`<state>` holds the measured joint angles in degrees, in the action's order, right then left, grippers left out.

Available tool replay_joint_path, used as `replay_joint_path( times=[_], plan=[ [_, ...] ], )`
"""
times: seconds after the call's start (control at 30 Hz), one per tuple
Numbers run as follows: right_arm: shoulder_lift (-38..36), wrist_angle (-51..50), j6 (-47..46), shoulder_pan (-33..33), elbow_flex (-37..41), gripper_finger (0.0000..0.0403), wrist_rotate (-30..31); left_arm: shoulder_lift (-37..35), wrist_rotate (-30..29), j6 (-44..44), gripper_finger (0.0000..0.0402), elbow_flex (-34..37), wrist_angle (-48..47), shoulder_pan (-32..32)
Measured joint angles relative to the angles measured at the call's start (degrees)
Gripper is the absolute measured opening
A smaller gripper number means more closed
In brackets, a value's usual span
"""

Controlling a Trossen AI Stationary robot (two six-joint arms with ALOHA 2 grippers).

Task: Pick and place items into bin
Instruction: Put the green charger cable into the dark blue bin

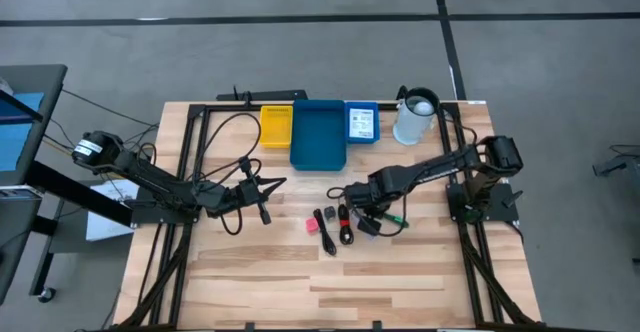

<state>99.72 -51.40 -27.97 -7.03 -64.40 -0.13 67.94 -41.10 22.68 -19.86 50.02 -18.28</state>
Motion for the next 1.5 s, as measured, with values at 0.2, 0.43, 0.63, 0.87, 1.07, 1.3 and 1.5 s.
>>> replay_joint_path(
  times=[0.2,0.43,0.63,0.87,1.07,1.3,1.5],
  plan=[
    [0.0,0.0,1.51,-1.27,0.0,0.0089,0.23,0.0,0.0,0.01,0.0,0.0,0.0,0.0],
    [-0.11,2.14,1.55,-1.09,2.54,0.0125,0.26,0.0,0.0,0.01,0.0,0.0,0.0,0.0],
    [-0.11,7.13,1.5,-1.09,8.86,0.014,0.17,0.0,0.0,0.0,0.0,0.0,-0.02,0.0],
    [-0.51,10.39,1.46,-1.09,11.93,0.0125,-0.02,0.01,0.0,0.01,0.0,0.0,-0.01,0.0],
    [-0.42,11.12,1.46,-1.14,12.02,0.0061,0.01,0.0,0.0,0.02,0.0,0.0,0.0,0.0],
    [-0.29,10.99,-1.0,-1.05,11.7,0.0019,2.01,0.0,0.0,0.02,0.0,0.0,0.0,0.0],
    [0.38,6.03,-0.39,-0.48,6.77,0.0007,6.47,0.02,0.0,0.01,0.0,0.0,0.0,0.0]
  ],
)
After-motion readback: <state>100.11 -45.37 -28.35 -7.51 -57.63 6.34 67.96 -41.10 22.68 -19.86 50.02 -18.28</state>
